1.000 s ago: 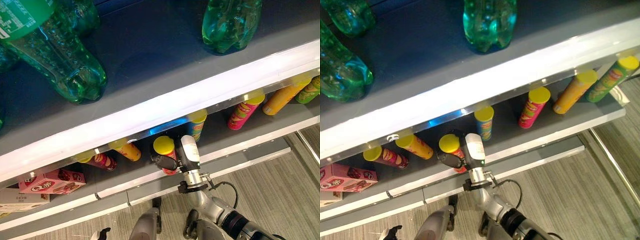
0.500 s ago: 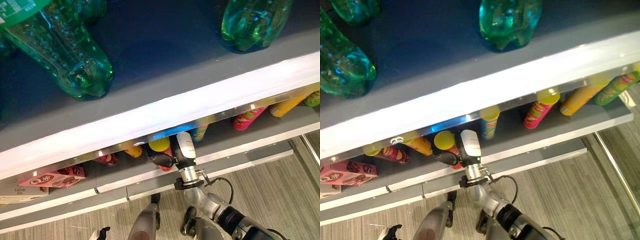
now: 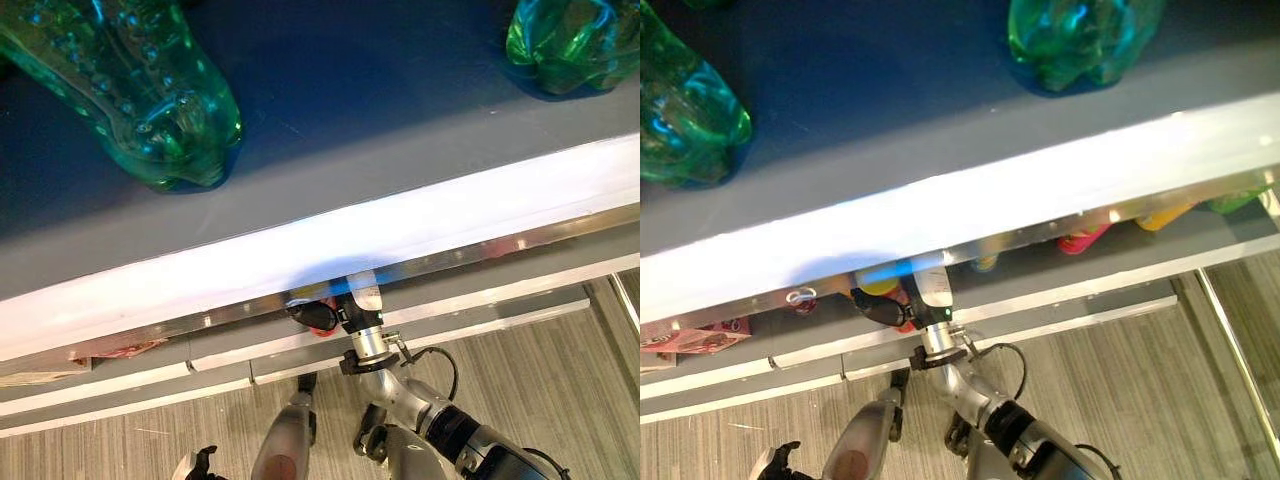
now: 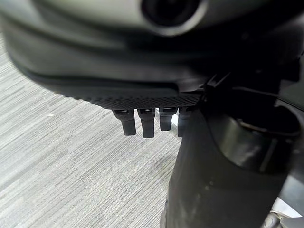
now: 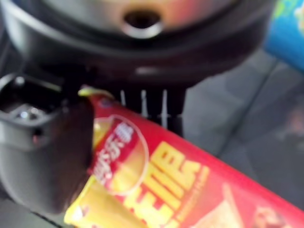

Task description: Put the goods on the table back onto the shelves and tidy them up.

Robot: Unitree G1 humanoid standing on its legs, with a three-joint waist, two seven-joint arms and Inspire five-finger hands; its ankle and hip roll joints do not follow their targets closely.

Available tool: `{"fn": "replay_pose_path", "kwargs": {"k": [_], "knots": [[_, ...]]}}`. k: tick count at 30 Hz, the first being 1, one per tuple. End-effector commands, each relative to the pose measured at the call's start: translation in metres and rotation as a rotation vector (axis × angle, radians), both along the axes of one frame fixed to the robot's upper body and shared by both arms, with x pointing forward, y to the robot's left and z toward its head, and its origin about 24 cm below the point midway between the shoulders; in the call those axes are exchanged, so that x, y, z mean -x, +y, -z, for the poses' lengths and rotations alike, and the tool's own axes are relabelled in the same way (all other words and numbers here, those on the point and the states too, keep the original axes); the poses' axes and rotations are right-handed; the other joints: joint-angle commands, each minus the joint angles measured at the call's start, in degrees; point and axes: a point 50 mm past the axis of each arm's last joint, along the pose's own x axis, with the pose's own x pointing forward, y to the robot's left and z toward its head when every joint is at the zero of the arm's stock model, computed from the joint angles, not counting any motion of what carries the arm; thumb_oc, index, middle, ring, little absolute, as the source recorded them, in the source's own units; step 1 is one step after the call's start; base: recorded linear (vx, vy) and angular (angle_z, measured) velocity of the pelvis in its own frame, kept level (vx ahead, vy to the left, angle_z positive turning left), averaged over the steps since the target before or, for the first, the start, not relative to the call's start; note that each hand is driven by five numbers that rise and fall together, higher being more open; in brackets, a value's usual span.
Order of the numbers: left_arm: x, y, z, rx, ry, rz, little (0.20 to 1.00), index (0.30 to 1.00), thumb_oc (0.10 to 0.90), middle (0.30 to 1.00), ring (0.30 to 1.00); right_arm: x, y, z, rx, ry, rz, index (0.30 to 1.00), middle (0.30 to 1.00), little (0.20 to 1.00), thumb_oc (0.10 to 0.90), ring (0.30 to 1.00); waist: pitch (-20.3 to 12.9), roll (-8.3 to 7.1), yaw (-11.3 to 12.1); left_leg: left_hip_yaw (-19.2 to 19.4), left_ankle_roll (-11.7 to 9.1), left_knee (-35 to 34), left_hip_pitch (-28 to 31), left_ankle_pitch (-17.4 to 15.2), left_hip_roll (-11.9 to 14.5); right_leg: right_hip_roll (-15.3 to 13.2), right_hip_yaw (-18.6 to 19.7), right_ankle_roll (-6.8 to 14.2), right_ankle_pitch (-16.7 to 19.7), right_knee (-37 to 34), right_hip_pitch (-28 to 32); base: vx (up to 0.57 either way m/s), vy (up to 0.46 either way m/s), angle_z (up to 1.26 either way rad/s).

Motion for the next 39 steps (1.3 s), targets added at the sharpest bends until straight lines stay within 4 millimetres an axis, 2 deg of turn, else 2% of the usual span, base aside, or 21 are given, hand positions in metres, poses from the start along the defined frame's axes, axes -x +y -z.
{"fn": "replay_pose_path", "kwargs": {"k": [1,8,17,27,37,38,39], "knots": [[0.013,0.037,-0.009,-0.142,0.022,-0.029,0.900,0.900,0.800,0.900,0.900,0.006,0.047,-0.065,-0.215,-0.272,-0.175,0.300,0.300,0.300,0.400,0.300,1.5,-1.68,0.7,0.3,2.1,3.9,-3.1,-3.5,-1.4,-2.7,2.8,4.9,9.3,-12.3,4.7,0.00,0.000,0.00],[0.001,0.041,-0.013,-0.168,-0.012,-0.023,0.900,0.900,0.800,0.900,0.900,0.009,0.050,-0.073,-0.269,-0.292,-0.203,0.300,0.300,0.300,0.400,0.300,2.9,-1.51,0.8,0.0,2.2,5.1,-4.5,-3.7,-1.5,-3.1,2.5,4.9,9.3,-11.1,3.3,-0.01,0.007,0.02],[-0.001,0.047,-0.016,-0.190,-0.032,-0.034,0.900,0.900,0.800,0.900,0.900,0.012,0.050,-0.084,-0.295,-0.350,-0.216,0.300,0.300,0.300,0.400,0.300,3.9,-1.09,1.1,-0.2,2.4,5.8,-5.6,-3.9,-1.7,-3.8,2.5,5.0,9.2,-9.9,2.0,0.00,0.004,0.02],[-0.013,0.049,-0.021,-0.214,-0.075,-0.022,0.900,0.900,0.800,0.900,0.900,0.015,0.052,-0.083,-0.291,-0.351,-0.237,0.300,0.300,0.300,0.400,0.300,4.5,-0.82,0.6,0.3,2.5,6.6,-5.9,-4.5,-1.8,-4.1,3.2,5.0,9.3,-9.1,1.2,0.00,0.000,0.00],[-0.027,0.048,-0.026,-0.238,-0.132,-0.012,0.900,0.900,0.800,0.900,0.900,0.018,0.053,-0.072,-0.287,-0.309,-0.255,0.300,0.300,0.300,0.400,0.300,5.4,-0.46,-0.1,0.8,2.6,8.3,-7.2,-5.0,-1.7,-4.5,3.7,4.7,9.1,-7.5,-0.3,0.00,0.000,-0.01],[-0.031,0.049,-0.027,-0.246,-0.145,-0.012,0.900,0.900,0.800,0.900,0.900,0.018,0.054,-0.070,-0.281,-0.303,-0.257,0.542,0.542,0.542,0.562,0.542,5.7,-0.26,-0.2,0.8,2.6,8.7,-7.6,-5.0,-1.7,-4.6,3.8,4.6,8.9,-7.1,-0.6,-0.01,-0.005,-0.04],[-0.031,0.049,-0.027,-0.246,-0.145,-0.012,0.900,0.900,0.800,0.900,0.900,0.018,0.054,-0.070,-0.281,-0.304,-0.257,0.596,0.596,0.596,0.598,0.596,5.7,-0.26,-0.2,0.8,2.6,8.7,-7.6,-5.0,-1.7,-4.6,3.8,4.6,8.9,-7.1,-0.6,0.00,0.000,0.00]]}}
